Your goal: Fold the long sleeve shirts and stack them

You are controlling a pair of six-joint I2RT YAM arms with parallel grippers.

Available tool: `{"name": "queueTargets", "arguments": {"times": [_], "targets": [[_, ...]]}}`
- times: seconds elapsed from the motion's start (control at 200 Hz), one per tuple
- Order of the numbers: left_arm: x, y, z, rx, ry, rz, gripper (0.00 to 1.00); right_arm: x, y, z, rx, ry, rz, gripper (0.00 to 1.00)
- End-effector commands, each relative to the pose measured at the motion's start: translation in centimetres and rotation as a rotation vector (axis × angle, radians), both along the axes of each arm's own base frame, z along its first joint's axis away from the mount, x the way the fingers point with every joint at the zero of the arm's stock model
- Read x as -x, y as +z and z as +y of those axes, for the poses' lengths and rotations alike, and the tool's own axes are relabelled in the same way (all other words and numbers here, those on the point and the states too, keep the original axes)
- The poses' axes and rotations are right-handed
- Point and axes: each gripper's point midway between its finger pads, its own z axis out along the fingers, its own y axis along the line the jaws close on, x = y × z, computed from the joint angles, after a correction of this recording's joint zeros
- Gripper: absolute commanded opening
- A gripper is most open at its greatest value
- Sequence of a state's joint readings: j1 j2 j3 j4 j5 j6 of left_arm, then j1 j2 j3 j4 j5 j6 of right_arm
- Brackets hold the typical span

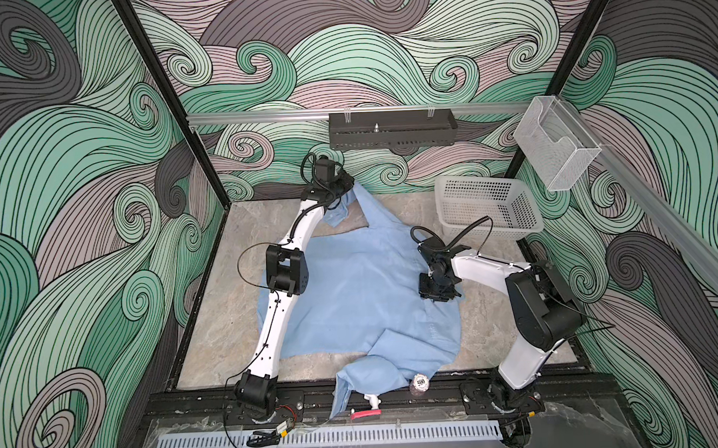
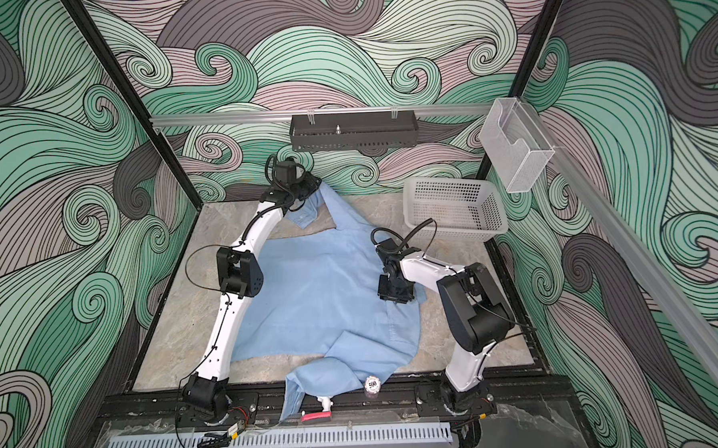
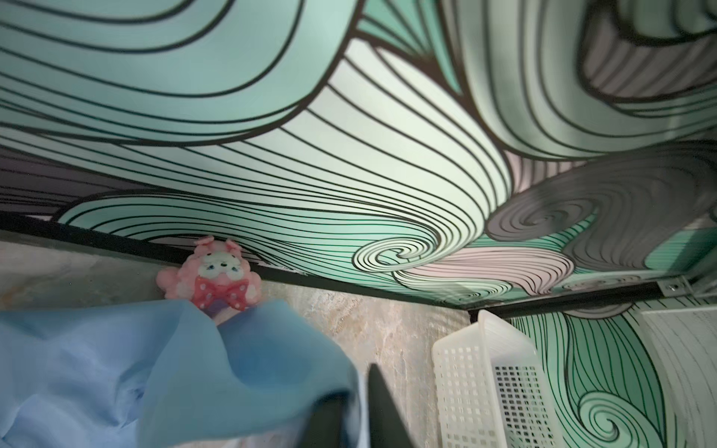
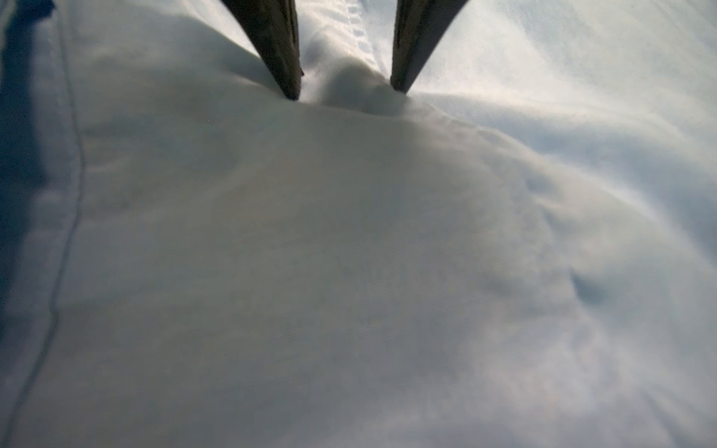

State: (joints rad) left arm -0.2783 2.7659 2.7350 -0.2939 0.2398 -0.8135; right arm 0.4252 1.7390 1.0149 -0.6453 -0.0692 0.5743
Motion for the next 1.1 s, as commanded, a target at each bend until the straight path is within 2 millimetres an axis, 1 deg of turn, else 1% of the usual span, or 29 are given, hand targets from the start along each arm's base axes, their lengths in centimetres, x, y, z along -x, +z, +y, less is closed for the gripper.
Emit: {"name": "queueTargets", "arguments": {"times": [0.0,0.04,0.105,0.13,0.18,0.185,0.21,0.25,0.28,0.285,0.335,0.38,0.42,0.425,0.505,0.54,0.61,0.67,0.73,0.77,0.84,0.876,0.916,0.951,1.036,1.096], "targets": [[-0.7,1.2,0.3,0.030,0.020,-0.040,0.56,2.1,-0.8,0.4,-0.020,0.042,0.070,0.45],[-0.4,1.9,0.4,0.019,0.008,-0.043,0.61,1.8,-0.2,0.5,-0.026,0.045,0.054,0.48],[0.4,3.5,0.8,-0.005,-0.008,-0.048,0.66,1.1,0.9,0.6,-0.027,0.043,0.021,0.52],[1.0,4.8,1.2,-0.016,-0.009,-0.059,0.67,0.8,1.3,0.6,-0.026,0.042,0.007,0.53],[2.2,6.7,2.3,-0.047,0.004,-0.063,0.69,0.2,2.2,0.6,-0.028,0.035,-0.022,0.55],[2.3,6.6,2.4,-0.051,0.005,-0.057,0.70,0.1,2.3,0.6,-0.027,0.034,-0.024,0.55],[3.2,7.8,3.0,-0.063,0.010,-0.064,0.71,-0.2,2.6,0.5,-0.024,0.029,-0.036,0.56],[4.6,9.1,4.2,-0.091,0.025,-0.062,0.73,-0.7,3.1,0.5,-0.020,0.021,-0.056,0.57],[5.7,9.6,5.3,-0.121,0.041,-0.054,0.75,-1.0,3.3,0.3,-0.016,0.013,-0.065,0.57],[6.0,10.0,5.4,-0.124,0.044,-0.057,0.75,-1.1,3.3,0.3,-0.015,0.012,-0.066,0.58],[8.2,10.2,7.3,-0.179,0.075,-0.025,0.78,-1.8,3.5,0.1,-0.016,-0.003,-0.076,0.58],[10.2,9.9,9.0,-0.220,0.098,0.008,0.79,-2.3,3.6,0.0,-0.015,-0.014,-0.078,0.58],[11.9,9.1,10.5,-0.246,0.118,0.049,0.80,-2.8,3.5,-0.2,-0.009,-0.021,-0.081,0.58],[12.1,9.2,10.7,-0.247,0.122,0.049,0.80,-2.8,3.5,-0.2,-0.008,-0.021,-0.081,0.58],[15.5,6.3,13.5,-0.260,0.150,0.143,0.79,-3.9,3.6,-0.4,-0.011,-0.033,-0.089,0.58],[16.8,4.9,14.8,-0.265,0.165,0.189,0.77,-4.3,3.5,-0.4,-0.010,-0.037,-0.094,0.56],[19.6,1.5,17.3,-0.269,0.210,0.299,0.73,-5.0,3.3,-0.5,-0.014,-0.048,-0.093,0.53],[21.9,-2.0,19.4,-0.268,0.248,0.400,0.70,-5.6,2.8,-0.8,-0.007,-0.057,-0.091,0.49],[23.4,-5.1,21.2,-0.262,0.279,0.490,0.68,-6.2,2.1,-1.1,-0.008,-0.073,-0.081,0.44],[24.2,-6.9,21.8,-0.257,0.279,0.545,0.66,-6.4,1.6,-1.3,-0.008,-0.081,-0.069,0.43],[25.0,-9.7,22.5,-0.244,0.280,0.664,0.62,-6.9,0.8,-1.7,-0.005,-0.092,-0.055,0.41],[25.1,-10.7,22.6,-0.239,0.272,0.697,0.60,-7.0,0.4,-1.8,-0.007,-0.098,-0.045,0.41],[25.0,-11.4,22.7,-0.231,0.277,0.709,0.58,-7.1,0.0,-1.9,-0.008,-0.099,-0.039,0.41],[24.6,-11.5,22.8,-0.217,0.285,0.701,0.58,-7.2,-0.2,-1.9,-0.007,-0.096,-0.036,0.41],[23.4,-10.7,22.9,-0.204,0.292,0.663,0.57,-7.2,-0.4,-1.7,-0.011,-0.093,-0.027,0.41],[22.7,-10.5,23.1,-0.216,0.297,0.663,0.57,-7.1,-0.5,-1.8,-0.013,-0.093,-0.024,0.41]]}}
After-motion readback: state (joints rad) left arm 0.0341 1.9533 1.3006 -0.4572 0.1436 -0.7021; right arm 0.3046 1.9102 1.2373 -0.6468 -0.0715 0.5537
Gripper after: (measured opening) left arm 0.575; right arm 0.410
